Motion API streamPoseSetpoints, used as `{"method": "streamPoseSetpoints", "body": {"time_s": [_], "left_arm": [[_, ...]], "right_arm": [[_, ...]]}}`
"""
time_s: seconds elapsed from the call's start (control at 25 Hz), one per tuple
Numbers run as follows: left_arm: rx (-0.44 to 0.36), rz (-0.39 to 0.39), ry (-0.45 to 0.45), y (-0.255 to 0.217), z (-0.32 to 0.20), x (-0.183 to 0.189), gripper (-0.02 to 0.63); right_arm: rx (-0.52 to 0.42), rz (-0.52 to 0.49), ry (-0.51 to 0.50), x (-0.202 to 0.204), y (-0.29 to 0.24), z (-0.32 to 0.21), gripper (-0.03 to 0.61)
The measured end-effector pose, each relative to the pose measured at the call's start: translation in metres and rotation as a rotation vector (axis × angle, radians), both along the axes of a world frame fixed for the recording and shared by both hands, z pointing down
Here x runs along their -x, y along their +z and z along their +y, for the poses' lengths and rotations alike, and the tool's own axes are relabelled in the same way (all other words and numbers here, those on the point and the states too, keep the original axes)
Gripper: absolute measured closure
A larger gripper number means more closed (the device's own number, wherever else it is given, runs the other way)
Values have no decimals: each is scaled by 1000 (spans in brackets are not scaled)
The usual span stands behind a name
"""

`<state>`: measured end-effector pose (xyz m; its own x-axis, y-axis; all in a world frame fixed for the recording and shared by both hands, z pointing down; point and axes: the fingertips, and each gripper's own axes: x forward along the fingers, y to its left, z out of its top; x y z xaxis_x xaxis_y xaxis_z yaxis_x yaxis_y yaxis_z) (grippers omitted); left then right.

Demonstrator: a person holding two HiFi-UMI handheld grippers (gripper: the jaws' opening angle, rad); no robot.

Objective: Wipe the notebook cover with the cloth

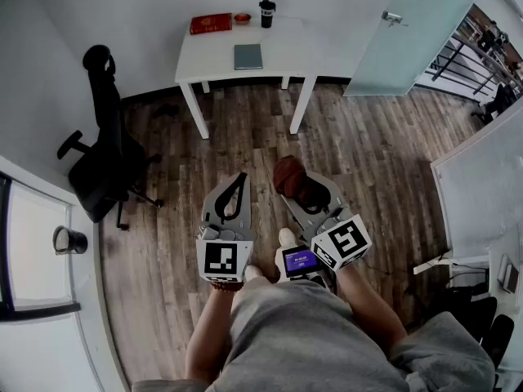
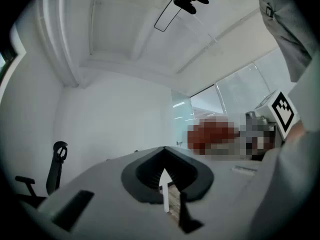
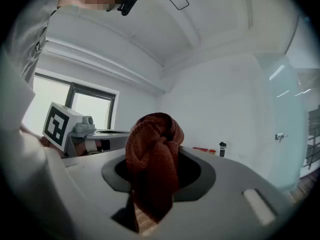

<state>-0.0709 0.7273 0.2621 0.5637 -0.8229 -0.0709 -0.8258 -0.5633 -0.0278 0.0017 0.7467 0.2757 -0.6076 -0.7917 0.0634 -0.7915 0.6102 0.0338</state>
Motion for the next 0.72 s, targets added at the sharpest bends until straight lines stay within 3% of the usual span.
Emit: {"method": "streamPoseSetpoints", "body": {"time_s": [0.4,0.72], "left_arm": [[46,-20,-25,24,-48,2,612],[39,-71,-44,29,-123,-14,611]], "right_arm": [[25,-24,-34,-7,16,-51,388],[13,-43,-65,-37,19,-139,390]]}}
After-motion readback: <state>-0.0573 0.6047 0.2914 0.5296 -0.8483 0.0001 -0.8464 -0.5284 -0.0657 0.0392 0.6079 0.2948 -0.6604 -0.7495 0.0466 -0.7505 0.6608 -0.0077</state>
